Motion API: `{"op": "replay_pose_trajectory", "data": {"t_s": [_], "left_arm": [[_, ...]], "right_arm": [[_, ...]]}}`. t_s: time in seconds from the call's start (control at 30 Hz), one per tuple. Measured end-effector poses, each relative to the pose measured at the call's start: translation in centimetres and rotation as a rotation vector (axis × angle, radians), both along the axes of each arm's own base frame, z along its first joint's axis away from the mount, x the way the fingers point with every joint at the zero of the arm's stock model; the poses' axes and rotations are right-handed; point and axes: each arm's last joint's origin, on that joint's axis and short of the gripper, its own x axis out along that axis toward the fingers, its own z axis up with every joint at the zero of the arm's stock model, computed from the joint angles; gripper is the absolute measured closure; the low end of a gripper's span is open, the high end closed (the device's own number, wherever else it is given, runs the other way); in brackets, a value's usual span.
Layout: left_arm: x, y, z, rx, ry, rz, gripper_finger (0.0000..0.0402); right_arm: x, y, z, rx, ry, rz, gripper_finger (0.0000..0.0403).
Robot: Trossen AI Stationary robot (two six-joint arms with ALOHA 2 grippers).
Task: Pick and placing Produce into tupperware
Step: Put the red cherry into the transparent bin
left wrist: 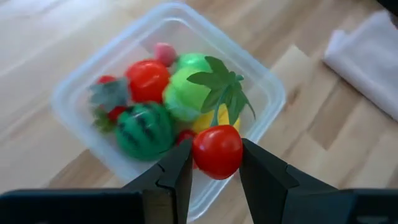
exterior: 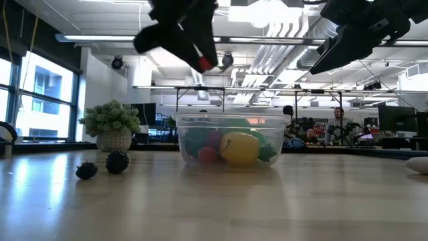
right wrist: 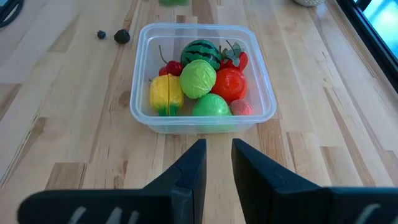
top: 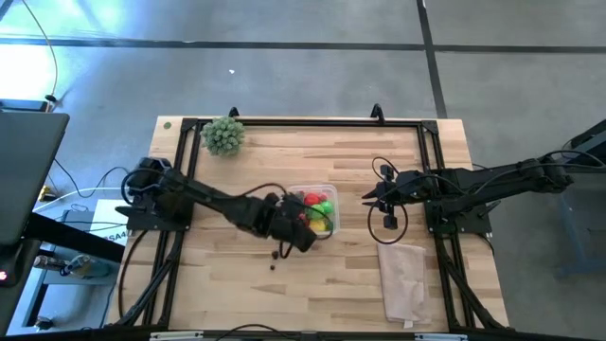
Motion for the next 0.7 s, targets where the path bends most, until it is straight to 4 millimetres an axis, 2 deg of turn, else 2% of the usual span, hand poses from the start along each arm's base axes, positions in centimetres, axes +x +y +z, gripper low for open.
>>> {"op": "replay_pose_trajectory", "data": {"t_s": [0.33,0.53,0.7], "left_arm": [[1.6,1.8,-3.3,-0.080,0.093,-0.022,0.0291],[1.7,1.9,-4.0,-0.080,0.126,-0.013,0.0291],[1.7,1.9,-3.8,-0.078,0.117,-0.016,0.0291]], "right_arm": [[-0.1,0.0,-0.1,-0.001,0.010,0.000,0.0336],[-0.1,0.0,-0.1,-0.001,0.012,0.000,0.0336],[-0.1,0.0,-0.1,-0.001,0.012,0.000,0.0336]]}}
